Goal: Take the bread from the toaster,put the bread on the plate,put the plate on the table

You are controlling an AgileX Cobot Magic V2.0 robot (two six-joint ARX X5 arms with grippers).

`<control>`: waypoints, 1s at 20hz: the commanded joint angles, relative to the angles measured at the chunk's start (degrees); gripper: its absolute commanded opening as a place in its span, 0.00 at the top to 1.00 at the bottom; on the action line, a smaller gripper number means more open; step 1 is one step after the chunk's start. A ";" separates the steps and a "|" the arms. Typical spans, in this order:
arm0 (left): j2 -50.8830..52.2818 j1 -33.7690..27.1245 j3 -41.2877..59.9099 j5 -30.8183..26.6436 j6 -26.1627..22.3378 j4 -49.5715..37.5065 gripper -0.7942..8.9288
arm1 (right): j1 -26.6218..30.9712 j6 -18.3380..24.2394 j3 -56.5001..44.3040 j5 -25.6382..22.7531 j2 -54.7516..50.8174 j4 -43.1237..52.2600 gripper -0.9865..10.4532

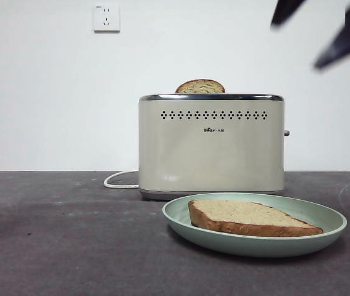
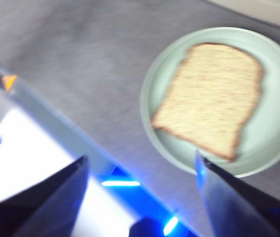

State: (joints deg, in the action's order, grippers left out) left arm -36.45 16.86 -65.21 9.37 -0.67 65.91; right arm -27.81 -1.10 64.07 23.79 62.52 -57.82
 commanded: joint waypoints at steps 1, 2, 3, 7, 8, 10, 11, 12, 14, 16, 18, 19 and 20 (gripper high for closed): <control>0.24 -0.09 0.20 0.00 -0.68 -0.42 0.93 | -3.63 -2.64 -0.37 -1.51 -4.83 -1.68 0.76; 0.24 -0.09 0.22 0.13 -0.66 -0.44 0.93 | -4.81 -3.19 -0.37 -3.08 -7.10 -2.71 0.84; 0.24 -0.09 0.20 0.17 -0.66 -0.42 0.93 | -5.73 -3.10 -0.37 -3.58 -9.11 -3.67 0.94; 0.24 -0.09 0.20 0.17 -0.66 -0.22 0.93 | -6.84 -3.61 -0.37 -5.33 -15.26 -7.08 0.92; 0.24 -0.09 0.22 0.17 -0.66 -0.24 0.93 | -6.86 -3.61 -0.37 -6.12 -16.06 -7.93 0.92; 0.24 -0.09 0.20 0.17 -0.66 -0.24 0.93 | -6.84 -3.61 -0.37 -6.10 -16.72 -8.76 0.92; 0.24 -0.09 0.20 0.15 -0.66 -0.22 0.93 | -6.84 -3.61 -0.37 -6.12 -16.85 -8.68 0.92; 0.24 -0.09 0.20 0.13 -0.66 -0.20 0.93 | -6.84 -3.61 -0.37 -6.12 -16.83 -8.66 0.92; 0.24 -0.09 0.20 0.04 -0.66 -0.20 0.93 | -6.84 -4.26 -0.37 -5.95 -16.83 -8.72 0.91; 0.24 -0.09 0.20 -0.13 -0.66 -0.20 0.93 | -6.84 -4.22 -0.37 -5.99 -16.85 -8.70 0.91; 0.24 -0.09 0.20 -0.22 -0.66 -0.24 0.93 | -6.84 -4.20 -0.37 -6.16 -16.85 -8.70 0.91; 0.22 -0.09 0.22 -0.22 -0.68 -0.26 0.93 | -6.84 -4.20 -0.37 -6.14 -16.85 -8.70 0.91; 0.22 -0.09 0.20 -0.22 -0.68 -0.24 0.93 | -6.84 -4.20 -0.37 -6.14 -16.85 -8.70 0.91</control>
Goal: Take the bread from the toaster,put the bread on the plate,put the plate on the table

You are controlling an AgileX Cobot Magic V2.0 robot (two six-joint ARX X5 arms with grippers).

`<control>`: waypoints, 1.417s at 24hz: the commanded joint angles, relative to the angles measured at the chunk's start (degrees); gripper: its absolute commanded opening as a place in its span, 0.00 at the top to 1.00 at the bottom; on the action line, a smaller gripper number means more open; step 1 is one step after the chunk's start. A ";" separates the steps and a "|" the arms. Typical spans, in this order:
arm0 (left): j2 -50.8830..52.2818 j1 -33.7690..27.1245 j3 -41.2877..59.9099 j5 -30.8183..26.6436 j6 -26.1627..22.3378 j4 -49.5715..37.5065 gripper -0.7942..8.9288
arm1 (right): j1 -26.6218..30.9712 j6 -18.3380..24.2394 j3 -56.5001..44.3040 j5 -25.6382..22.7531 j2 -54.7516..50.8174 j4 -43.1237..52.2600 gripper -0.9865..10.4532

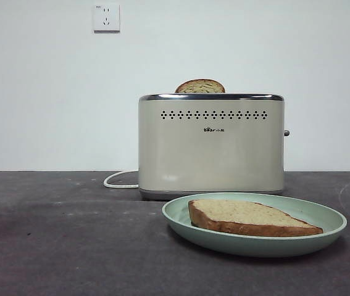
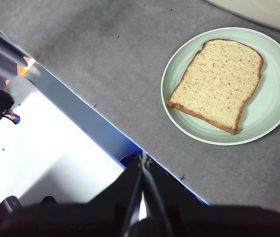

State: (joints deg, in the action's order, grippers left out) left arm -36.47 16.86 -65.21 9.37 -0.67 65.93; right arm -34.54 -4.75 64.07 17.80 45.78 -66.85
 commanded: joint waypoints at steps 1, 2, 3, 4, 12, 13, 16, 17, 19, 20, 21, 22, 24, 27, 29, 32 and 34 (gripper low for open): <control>0.24 -0.09 0.20 -0.22 -0.66 -0.24 0.92 | -0.11 -0.55 -0.37 -0.15 -0.09 0.33 0.91; 0.24 -0.09 0.20 -0.22 -0.68 -0.20 0.92 | -0.11 -0.55 -0.37 -0.15 -0.09 0.33 0.91; 0.24 -0.09 0.20 -0.24 -0.68 -0.09 0.92 | -0.11 -0.55 -0.37 -0.17 -0.09 0.33 0.91; 0.24 -0.09 0.20 -0.22 -0.68 0.04 0.92 | -0.11 -0.55 -0.37 -0.15 -0.11 0.33 0.91; 0.26 0.26 0.33 -0.42 -2.34 -9.20 0.92 | -0.11 -0.55 -0.37 -0.15 -0.11 0.33 0.91; 0.33 0.31 0.33 -1.14 -4.07 -12.98 0.92 | -0.11 -0.55 -0.37 -0.17 -0.11 0.33 0.91; 0.87 -2.93 0.72 -1.66 -10.38 -24.13 0.92 | -0.09 -0.55 -0.37 -0.15 -0.09 0.33 0.91; 1.86 -4.63 2.08 -0.28 -11.52 -28.76 0.92 | -0.09 -0.55 -0.37 -0.15 -0.11 0.33 0.91; 5.42 -8.22 8.09 1.46 -11.87 -40.63 0.92 | -0.07 -0.55 -0.37 -0.15 -0.11 0.33 0.91; 7.17 -9.40 11.13 1.38 -11.87 -44.76 0.92 | -0.07 -0.55 -0.37 -0.15 -0.11 0.33 0.91; 8.61 -10.38 13.68 1.36 -11.87 -47.67 0.92 | -0.07 -0.55 -0.37 -0.15 -0.11 0.33 0.91; 10.38 -11.43 17.03 1.31 -11.87 -50.99 0.92 | -0.07 -0.55 -0.37 -0.15 -0.11 0.33 0.91; 13.81 -13.33 24.02 1.33 -11.82 -56.15 0.92 | -0.07 -0.55 -0.37 -0.15 -0.09 0.33 0.91; 18.34 -15.65 33.44 1.33 -11.78 -59.04 0.92 | -0.07 -0.55 -0.37 -0.15 -0.09 0.33 0.91; 21.00 -16.90 38.75 1.38 -11.21 -59.04 0.92 | -0.07 -0.55 -0.37 -0.15 -0.11 0.33 0.91; 24.50 -18.21 45.81 1.40 -10.88 -59.08 0.92 | -0.07 -0.55 -0.37 -0.17 -0.11 0.33 0.91; 26.45 -18.75 49.46 1.38 -10.23 -59.10 0.92 | -0.07 -0.55 -0.37 -0.15 -0.09 0.33 0.91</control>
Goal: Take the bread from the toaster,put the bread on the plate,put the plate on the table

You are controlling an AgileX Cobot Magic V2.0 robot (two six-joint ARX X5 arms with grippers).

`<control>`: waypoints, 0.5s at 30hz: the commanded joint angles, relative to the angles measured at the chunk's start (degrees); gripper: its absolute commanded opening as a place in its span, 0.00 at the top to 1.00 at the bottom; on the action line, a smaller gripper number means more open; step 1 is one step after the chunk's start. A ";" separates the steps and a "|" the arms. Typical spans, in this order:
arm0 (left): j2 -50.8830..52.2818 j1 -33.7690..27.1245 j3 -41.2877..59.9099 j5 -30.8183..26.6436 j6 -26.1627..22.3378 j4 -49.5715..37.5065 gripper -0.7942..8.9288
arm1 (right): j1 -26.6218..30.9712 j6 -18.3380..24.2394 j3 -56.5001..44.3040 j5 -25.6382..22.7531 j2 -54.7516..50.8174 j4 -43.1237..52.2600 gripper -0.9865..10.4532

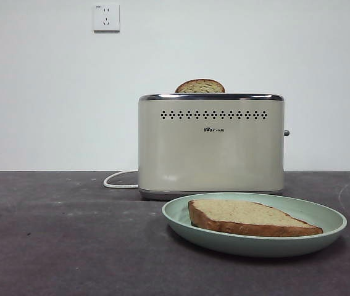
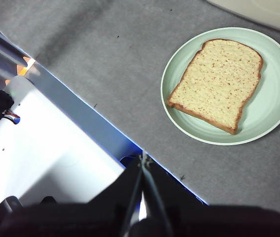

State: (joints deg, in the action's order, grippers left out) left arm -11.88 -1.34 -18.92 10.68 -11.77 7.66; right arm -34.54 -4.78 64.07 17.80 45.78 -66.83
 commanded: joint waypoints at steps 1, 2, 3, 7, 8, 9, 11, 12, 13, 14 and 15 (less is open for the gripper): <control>2.82 -0.77 4.85 0.07 1.55 -0.92 0.92 | -0.07 -0.52 -0.37 -0.15 -0.09 0.31 0.91; 3.61 -0.92 6.14 0.04 2.08 -0.94 0.92 | -0.07 -0.52 -0.37 -0.15 -0.09 0.31 0.91; 4.46 -1.03 7.54 -0.04 2.78 -1.07 0.92 | -0.07 -0.52 -0.37 -0.15 -0.09 0.31 0.91; 7.30 -1.07 12.31 -0.09 4.26 -2.43 0.92 | -0.07 -0.52 -0.37 -0.15 -0.11 0.31 0.91; 7.91 -1.07 13.27 -0.09 4.72 -2.62 0.92 | -0.07 -0.52 -0.37 -0.15 -0.11 0.31 0.91; 8.68 -1.07 14.29 -0.09 5.20 -2.47 0.92 | -0.07 -0.52 -0.37 -0.15 -0.11 0.31 0.91; 10.10 -1.07 16.26 -0.07 6.23 -2.43 0.92 | -0.07 -0.52 -0.37 -0.15 -0.11 0.31 0.91; 10.78 -1.07 17.07 -0.07 6.71 -2.43 0.92 | -0.07 -0.52 -0.37 -0.15 -0.11 0.31 0.91; 11.56 -1.07 17.97 -0.09 7.45 -2.38 0.92 | -0.07 -0.52 -0.37 -0.15 -0.11 0.31 0.91; 11.76 -1.07 18.71 -0.04 8.00 -2.45 0.92 | -0.07 -0.52 -0.37 -0.15 -0.11 0.31 0.91; 11.76 -1.07 18.75 -0.11 8.26 -1.25 0.92 | -0.07 -0.52 -0.37 -0.15 -0.09 0.31 0.91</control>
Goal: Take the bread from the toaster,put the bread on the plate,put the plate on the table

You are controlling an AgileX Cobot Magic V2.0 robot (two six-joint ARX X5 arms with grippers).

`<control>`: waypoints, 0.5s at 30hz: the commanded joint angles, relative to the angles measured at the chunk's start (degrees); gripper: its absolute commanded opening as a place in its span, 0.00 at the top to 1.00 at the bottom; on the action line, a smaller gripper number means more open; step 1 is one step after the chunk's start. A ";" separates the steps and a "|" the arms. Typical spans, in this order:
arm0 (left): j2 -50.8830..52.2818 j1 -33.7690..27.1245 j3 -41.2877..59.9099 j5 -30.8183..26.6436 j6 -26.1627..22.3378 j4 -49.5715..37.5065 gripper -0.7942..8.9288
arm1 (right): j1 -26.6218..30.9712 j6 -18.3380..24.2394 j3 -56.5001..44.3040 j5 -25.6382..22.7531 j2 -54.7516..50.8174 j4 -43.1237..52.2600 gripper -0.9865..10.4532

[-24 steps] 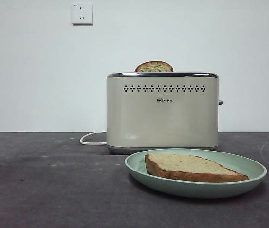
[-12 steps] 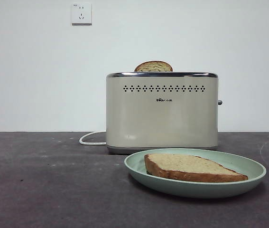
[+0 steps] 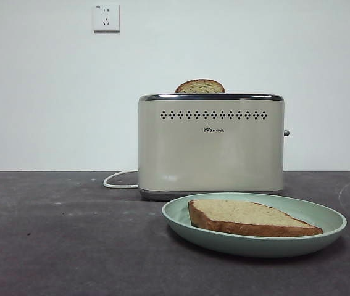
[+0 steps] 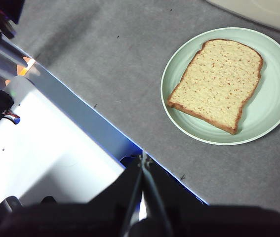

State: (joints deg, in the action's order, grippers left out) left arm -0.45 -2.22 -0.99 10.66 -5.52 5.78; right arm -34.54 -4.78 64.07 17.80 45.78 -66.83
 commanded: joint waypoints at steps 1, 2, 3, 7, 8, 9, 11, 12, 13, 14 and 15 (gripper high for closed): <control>0.33 -0.20 0.83 -0.04 2.03 1.73 0.92 | -0.07 -0.52 -0.37 -0.17 -0.11 0.31 0.91; 0.33 -0.20 0.83 -0.07 2.10 2.54 0.92 | -0.07 -0.52 -0.37 -0.15 -0.11 0.31 0.91; 0.33 -0.20 0.83 -0.09 2.08 3.08 0.92 | -0.07 -0.52 -0.37 -0.15 -0.11 0.31 0.91; 0.33 -0.20 0.83 0.04 3.61 4.07 0.92 | -0.07 -0.52 -0.37 -0.15 -0.11 0.31 0.91; 0.33 -0.17 0.83 0.20 4.31 3.89 0.92 | -0.07 -0.52 -0.37 -0.15 -0.11 0.31 0.91; 0.33 -0.17 0.83 0.15 4.26 3.87 0.92 | -0.07 -0.52 -0.37 -0.15 -0.11 0.31 0.91; 0.33 -0.17 0.83 -0.07 4.24 3.89 0.92 | -0.07 -0.52 -0.37 -0.17 -0.09 0.31 0.91; 0.33 -0.20 0.83 -0.07 4.24 3.89 0.92 | -0.07 -0.52 -0.37 -0.15 -0.09 0.31 0.91; 0.33 -0.17 0.83 -0.02 4.26 3.89 0.92 | -0.07 -0.52 -0.37 -0.15 -0.11 0.31 0.91; 0.33 -0.17 0.83 0.00 4.26 3.89 0.92 | -0.07 -0.52 -0.37 -0.15 -0.11 0.31 0.91; 0.33 -0.17 0.83 0.00 4.26 3.89 0.92 | -0.07 -0.52 -0.37 -0.15 -0.11 0.31 0.91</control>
State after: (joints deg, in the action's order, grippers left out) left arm -0.27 -2.20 -0.86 10.68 -1.83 9.93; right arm -34.54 -4.78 64.07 17.80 45.76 -66.83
